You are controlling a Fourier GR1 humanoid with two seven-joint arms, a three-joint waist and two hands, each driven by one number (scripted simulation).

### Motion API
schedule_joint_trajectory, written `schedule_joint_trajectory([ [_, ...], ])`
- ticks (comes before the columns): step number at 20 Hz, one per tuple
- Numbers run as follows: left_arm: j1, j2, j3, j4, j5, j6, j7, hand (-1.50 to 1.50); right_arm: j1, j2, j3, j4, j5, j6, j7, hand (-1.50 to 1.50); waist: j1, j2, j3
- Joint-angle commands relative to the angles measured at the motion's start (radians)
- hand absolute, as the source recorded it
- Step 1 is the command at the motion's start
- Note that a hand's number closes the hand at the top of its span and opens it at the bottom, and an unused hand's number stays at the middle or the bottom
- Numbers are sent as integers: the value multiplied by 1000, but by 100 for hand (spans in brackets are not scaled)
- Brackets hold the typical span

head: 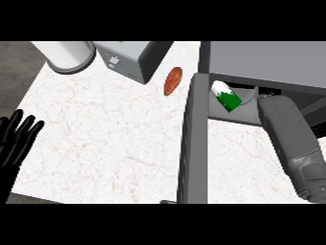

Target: Pick up the milk, place it into the microwave and close the microwave

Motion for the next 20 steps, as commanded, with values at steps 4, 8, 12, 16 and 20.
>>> schedule_joint_trajectory([
  [4, -17, -37, -38, 29, -60, 34, -32, -150, -92, 0, -40, 160, -29, 79, -57, -150, -46, -5, 0],
  [8, 7, -37, -73, -2, -86, 57, -20, -150, -95, 28, -71, 210, -47, 53, -127, -150, -48, -10, 0],
  [12, -2, -38, -91, 29, -105, 43, -21, -150, -91, 14, -91, 261, -61, 101, -170, -150, -81, -19, -1],
  [16, 24, -26, -89, 67, -94, 13, -50, -150, -83, 38, -116, 281, -93, 178, -226, -150, -97, -28, -2],
  [20, -2, -37, -137, 127, -124, 13, -56, -150, -12, 88, -122, 289, -110, 246, -330, -150, -119, -35, -3],
])
